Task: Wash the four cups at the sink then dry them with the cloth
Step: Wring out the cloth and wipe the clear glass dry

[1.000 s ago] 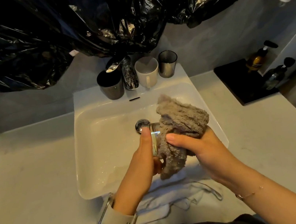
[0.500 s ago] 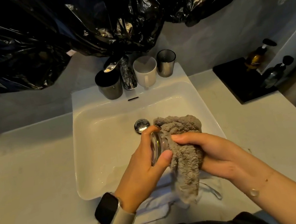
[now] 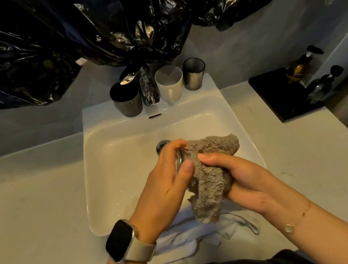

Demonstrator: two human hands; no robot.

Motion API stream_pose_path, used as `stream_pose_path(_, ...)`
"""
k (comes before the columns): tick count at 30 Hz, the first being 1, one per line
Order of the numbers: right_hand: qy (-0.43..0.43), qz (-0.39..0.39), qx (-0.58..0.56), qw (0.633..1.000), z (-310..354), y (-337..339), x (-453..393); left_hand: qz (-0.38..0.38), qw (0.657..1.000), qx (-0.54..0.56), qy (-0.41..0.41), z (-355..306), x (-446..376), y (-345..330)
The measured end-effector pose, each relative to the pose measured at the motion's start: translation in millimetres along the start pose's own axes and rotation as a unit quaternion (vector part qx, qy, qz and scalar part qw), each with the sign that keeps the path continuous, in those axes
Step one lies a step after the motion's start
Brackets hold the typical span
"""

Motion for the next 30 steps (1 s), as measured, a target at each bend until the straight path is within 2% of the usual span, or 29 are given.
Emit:
stream_pose_path(1,0.064,-0.022,0.066,0.996,10,1,1,-0.007,0.997,0.065,0.047,6,-3,0)
stream_pose_path(3,0.193,-0.083,0.22,0.953,32,-1,8,-0.028,0.977,0.157,0.143,21,-4,-5)
stream_pose_path(5,0.247,-0.115,0.25,0.929,38,-2,13,-0.076,0.97,0.159,0.169,26,-6,-2)
stream_pose_path(8,0.256,-0.123,0.222,0.933,36,-8,16,-0.147,0.969,0.145,0.137,22,0,5)
stream_pose_path(12,0.217,-0.19,0.128,0.949,32,6,10,-0.194,0.98,-0.009,0.042,8,9,13)
stream_pose_path(15,0.197,-0.231,0.077,0.95,25,18,2,-0.211,0.973,-0.095,0.016,9,11,13)
stream_pose_path(18,0.236,-0.226,0.155,0.932,26,18,0,-0.223,0.972,-0.049,0.06,15,12,17)
stream_pose_path(22,0.239,-0.135,0.24,0.931,15,15,1,-0.206,0.956,0.053,0.2,41,8,22)
stream_pose_path(24,0.265,-0.127,0.3,0.907,16,23,5,-0.191,0.932,0.12,0.284,57,8,16)
stream_pose_path(26,0.313,-0.148,0.335,0.876,19,26,10,-0.18,0.915,0.147,0.33,63,10,6)
stream_pose_path(28,0.346,-0.196,0.244,0.885,23,33,13,-0.182,0.926,0.131,0.304,54,12,-5)
stream_pose_path(30,0.355,-0.25,0.128,0.892,28,41,14,-0.195,0.948,0.082,0.236,38,13,-12)
Point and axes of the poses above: each hand's wrist, its own x-axis away from the middle knuckle, its own y-axis out of the back of the hand, z = x × y, the point moved 10 cm from there along -x, towards the middle knuckle, and after that the axes turned 6 degrees about -z, right-handed, at the moved point
